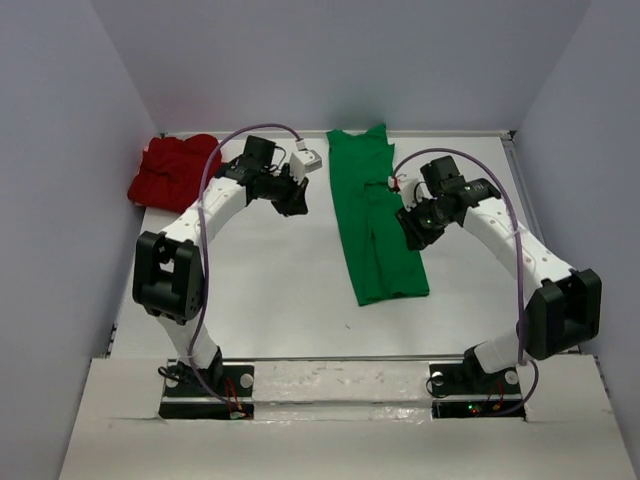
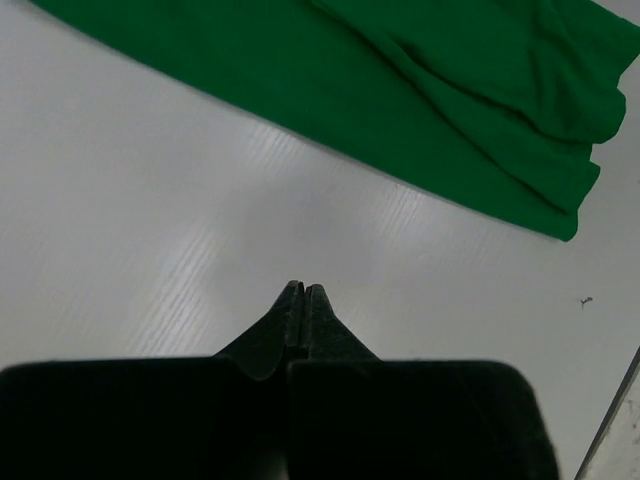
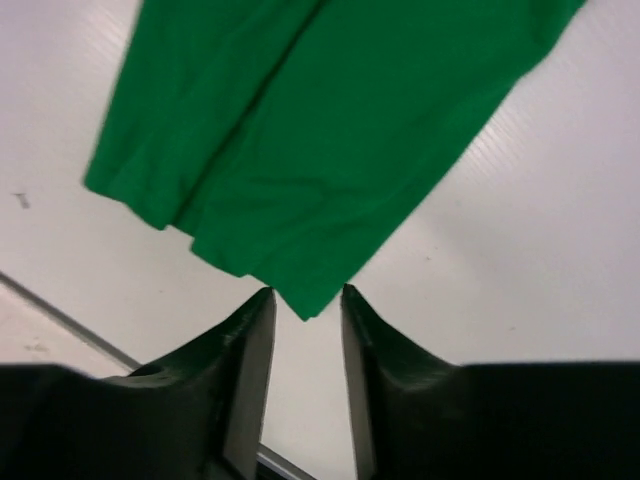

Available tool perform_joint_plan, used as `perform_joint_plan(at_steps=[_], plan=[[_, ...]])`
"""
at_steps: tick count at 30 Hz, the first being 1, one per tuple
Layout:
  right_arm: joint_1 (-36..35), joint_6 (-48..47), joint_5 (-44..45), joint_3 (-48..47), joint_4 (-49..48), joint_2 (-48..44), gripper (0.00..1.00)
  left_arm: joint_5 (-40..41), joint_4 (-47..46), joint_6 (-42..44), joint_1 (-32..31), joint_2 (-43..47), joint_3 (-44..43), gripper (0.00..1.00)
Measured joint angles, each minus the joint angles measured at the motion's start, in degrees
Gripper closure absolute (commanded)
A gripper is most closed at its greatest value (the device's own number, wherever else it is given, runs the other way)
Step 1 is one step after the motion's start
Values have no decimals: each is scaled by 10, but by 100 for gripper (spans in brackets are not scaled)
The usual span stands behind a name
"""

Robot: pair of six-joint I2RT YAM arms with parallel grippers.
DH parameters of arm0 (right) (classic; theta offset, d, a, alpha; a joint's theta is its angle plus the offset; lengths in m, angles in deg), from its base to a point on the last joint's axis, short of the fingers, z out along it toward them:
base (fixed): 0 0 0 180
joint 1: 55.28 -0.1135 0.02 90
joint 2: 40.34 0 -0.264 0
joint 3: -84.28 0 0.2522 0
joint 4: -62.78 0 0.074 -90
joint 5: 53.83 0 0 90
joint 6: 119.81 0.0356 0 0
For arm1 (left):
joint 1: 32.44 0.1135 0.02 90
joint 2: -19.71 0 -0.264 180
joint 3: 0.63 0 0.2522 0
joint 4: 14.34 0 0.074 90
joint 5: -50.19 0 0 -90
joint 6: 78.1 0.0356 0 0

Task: Fold and stack the t-shirts
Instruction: Rotate the tshirt 90 degrees

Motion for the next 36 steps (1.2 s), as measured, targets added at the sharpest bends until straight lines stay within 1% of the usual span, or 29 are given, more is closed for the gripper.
perform_joint_plan(at_steps=[1, 3, 6, 7, 8, 10, 12, 13, 14, 17, 21, 24, 28, 33, 36], plan=[[0, 1, -11, 0, 2, -6, 66, 1, 3, 1, -8, -13, -10, 99], [0, -1, -68, -10, 18, -18, 60, 8, 6, 3, -21, -29, -14, 92], [-5, -6, -121, -28, 36, 4, 56, 31, 17, 5, -33, -33, -8, 92], [-13, -10, -137, -31, 40, 17, 56, 41, 14, 5, -33, -28, -2, 90], [-23, -13, -148, -31, 42, 29, 56, 52, 10, 5, -28, -20, 10, 86], [-52, -17, -158, -25, 46, 47, 56, 72, 2, 5, -13, 5, 42, 73], [-82, -20, -163, -15, 46, 57, 57, 87, -2, 2, 23, 47, 82, 67], [-93, -20, -165, -10, 45, 61, 59, 93, -8, 0, 48, 68, 97, 62], [-105, -22, -168, -3, 44, 65, 62, 99, -14, -2, 70, 89, 110, 62], [-140, -24, -172, 25, 40, 81, 64, 122, -32, -7, 140, 152, 136, 58], [-155, -27, -166, 60, 33, 87, 66, 140, -59, -14, 186, 215, 164, 53], [-159, -28, -155, 71, 30, 89, 67, 143, -66, -17, 205, 241, 178, 52], [-166, -29, -133, 75, 13, 97, 66, 143, -75, -21, 221, 248, 189, 52], [-171, -30, -116, 74, -2, 120, 62, 142, -77, -26, 228, 250, 195, 51], [-181, -31, -107, 70, -5, 139, 62, 140, -79, -28, 231, 255, 197, 51]])
